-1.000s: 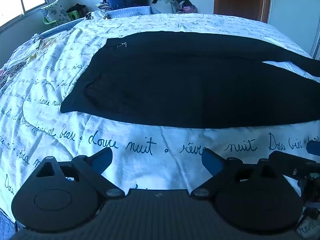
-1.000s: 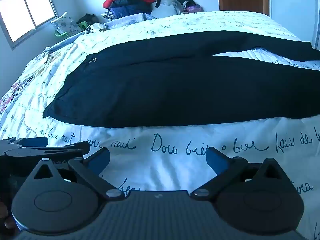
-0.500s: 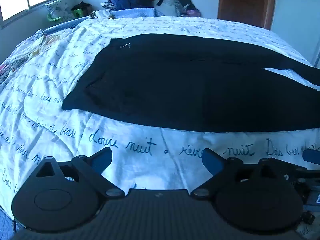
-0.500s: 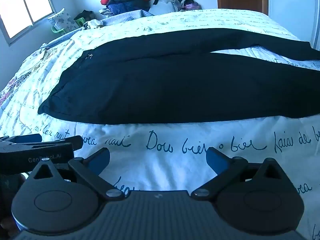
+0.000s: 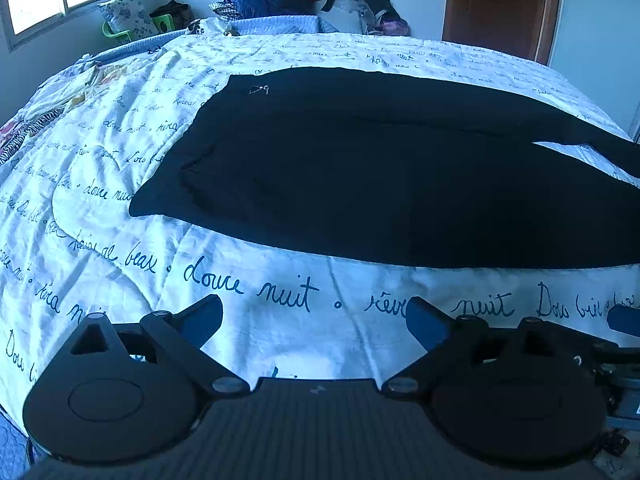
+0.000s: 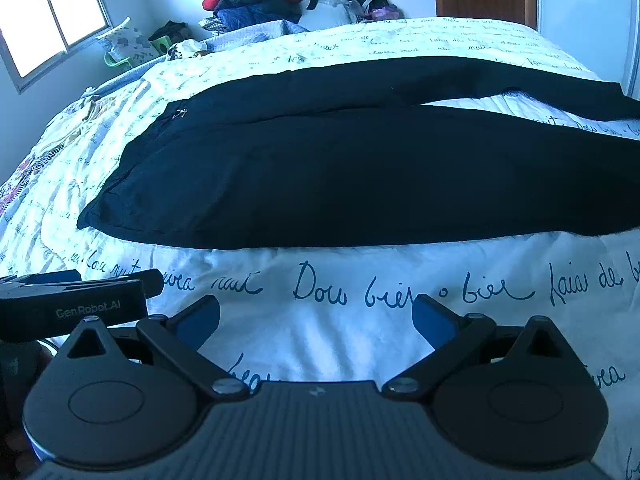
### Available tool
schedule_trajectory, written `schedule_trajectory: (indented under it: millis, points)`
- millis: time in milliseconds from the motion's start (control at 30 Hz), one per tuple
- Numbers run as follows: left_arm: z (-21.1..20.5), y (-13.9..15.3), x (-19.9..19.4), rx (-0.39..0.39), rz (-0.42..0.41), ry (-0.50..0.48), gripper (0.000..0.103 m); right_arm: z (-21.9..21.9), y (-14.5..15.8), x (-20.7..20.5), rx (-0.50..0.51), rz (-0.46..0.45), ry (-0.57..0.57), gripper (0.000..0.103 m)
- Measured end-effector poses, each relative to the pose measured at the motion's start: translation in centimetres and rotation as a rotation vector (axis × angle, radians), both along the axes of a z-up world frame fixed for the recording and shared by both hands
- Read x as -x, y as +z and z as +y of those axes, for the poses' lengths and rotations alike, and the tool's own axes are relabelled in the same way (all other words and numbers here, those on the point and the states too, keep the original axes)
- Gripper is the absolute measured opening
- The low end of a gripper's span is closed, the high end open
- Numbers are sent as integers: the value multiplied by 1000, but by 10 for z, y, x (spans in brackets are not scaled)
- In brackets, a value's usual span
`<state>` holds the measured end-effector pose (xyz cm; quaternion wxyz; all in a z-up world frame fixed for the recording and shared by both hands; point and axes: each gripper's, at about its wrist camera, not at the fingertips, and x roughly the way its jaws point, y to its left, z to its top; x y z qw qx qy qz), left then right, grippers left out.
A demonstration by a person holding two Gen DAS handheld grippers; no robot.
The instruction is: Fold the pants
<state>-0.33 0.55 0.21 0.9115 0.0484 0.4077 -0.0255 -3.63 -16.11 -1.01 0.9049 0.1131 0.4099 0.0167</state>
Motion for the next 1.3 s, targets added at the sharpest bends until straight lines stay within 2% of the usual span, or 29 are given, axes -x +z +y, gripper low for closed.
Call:
schedule_trajectory:
  millis: [1300]
  points:
    - [2,-5,-2,-11,17,3,99,2,2,2,-10,-24,44,103]
